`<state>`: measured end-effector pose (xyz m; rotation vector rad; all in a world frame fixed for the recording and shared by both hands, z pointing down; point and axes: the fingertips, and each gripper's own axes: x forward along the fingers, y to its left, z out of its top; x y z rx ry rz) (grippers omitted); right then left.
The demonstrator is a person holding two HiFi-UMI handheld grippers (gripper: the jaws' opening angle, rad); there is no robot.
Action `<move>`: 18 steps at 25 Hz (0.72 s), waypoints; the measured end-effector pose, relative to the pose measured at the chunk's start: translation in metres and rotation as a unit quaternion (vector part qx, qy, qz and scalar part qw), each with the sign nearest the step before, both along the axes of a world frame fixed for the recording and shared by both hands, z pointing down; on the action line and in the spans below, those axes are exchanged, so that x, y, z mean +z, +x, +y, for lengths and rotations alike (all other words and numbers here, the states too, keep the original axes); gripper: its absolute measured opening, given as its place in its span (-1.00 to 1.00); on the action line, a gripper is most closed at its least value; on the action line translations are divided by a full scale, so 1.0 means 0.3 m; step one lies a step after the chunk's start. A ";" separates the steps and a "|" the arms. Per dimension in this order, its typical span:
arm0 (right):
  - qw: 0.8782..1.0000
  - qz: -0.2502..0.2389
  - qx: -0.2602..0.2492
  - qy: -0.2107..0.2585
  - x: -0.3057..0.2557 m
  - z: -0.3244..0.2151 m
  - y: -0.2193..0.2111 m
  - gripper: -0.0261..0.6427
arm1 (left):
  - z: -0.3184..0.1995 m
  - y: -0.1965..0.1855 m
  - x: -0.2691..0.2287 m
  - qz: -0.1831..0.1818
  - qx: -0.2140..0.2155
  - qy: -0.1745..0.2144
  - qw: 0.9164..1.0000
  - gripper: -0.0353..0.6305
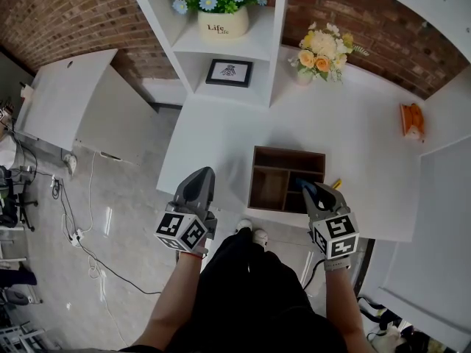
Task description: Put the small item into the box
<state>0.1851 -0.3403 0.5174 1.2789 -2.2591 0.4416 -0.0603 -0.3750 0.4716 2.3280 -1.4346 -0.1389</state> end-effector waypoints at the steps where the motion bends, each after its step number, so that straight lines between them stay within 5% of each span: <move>1: 1.000 0.000 0.000 0.001 0.000 0.000 0.000 -0.71 | -0.001 0.000 0.000 0.000 0.000 0.000 1.000 -0.88; 18: 0.999 0.006 0.029 0.028 -0.025 -0.017 0.044 -0.70 | -0.013 0.011 0.004 -0.002 0.007 -0.002 1.000 -0.88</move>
